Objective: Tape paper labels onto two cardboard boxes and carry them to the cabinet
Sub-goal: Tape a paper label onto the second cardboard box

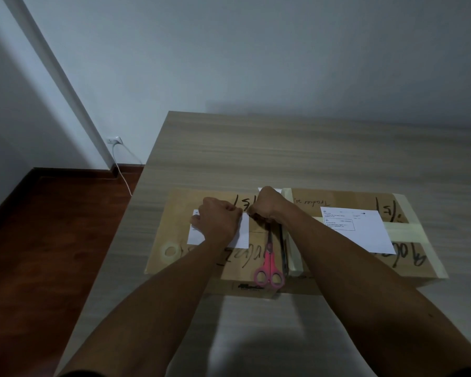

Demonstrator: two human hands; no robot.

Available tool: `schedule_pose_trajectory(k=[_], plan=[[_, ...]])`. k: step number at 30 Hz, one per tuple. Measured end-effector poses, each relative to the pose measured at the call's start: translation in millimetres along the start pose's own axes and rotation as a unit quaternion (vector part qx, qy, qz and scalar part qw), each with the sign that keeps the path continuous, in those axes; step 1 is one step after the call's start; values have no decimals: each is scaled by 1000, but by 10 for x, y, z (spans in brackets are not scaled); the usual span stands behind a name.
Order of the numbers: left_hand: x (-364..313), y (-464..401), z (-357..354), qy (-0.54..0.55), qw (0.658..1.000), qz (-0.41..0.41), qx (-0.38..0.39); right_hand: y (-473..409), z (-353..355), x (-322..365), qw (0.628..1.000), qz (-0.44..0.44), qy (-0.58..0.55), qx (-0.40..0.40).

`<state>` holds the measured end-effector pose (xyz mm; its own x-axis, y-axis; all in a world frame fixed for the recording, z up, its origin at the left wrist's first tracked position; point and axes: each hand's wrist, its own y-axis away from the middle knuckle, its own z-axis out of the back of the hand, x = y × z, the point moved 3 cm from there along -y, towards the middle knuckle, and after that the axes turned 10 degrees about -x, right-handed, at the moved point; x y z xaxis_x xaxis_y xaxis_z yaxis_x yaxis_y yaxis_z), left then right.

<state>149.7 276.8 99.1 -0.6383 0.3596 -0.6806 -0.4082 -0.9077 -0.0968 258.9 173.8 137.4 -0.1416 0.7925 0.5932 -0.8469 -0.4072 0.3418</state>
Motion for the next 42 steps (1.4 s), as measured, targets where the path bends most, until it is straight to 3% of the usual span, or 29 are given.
schedule_pose_trajectory(k=[19,27,37,39,42], plan=[[41,-45,-72,-11,999,16,28,-59,-37,1,998,-8,55,-25],[-14,-152,-32,-65,995,36,60,-69,10,132,986,29,149,-65],[19,-246,46,-127,986,36,103,-55,-3,85,988,25,137,-69],[-11,-239,76,-113,989,5,93,-42,-4,66,986,40,134,-88],[-52,-212,111,7,990,-70,120,1,15,9,985,49,110,-127]])
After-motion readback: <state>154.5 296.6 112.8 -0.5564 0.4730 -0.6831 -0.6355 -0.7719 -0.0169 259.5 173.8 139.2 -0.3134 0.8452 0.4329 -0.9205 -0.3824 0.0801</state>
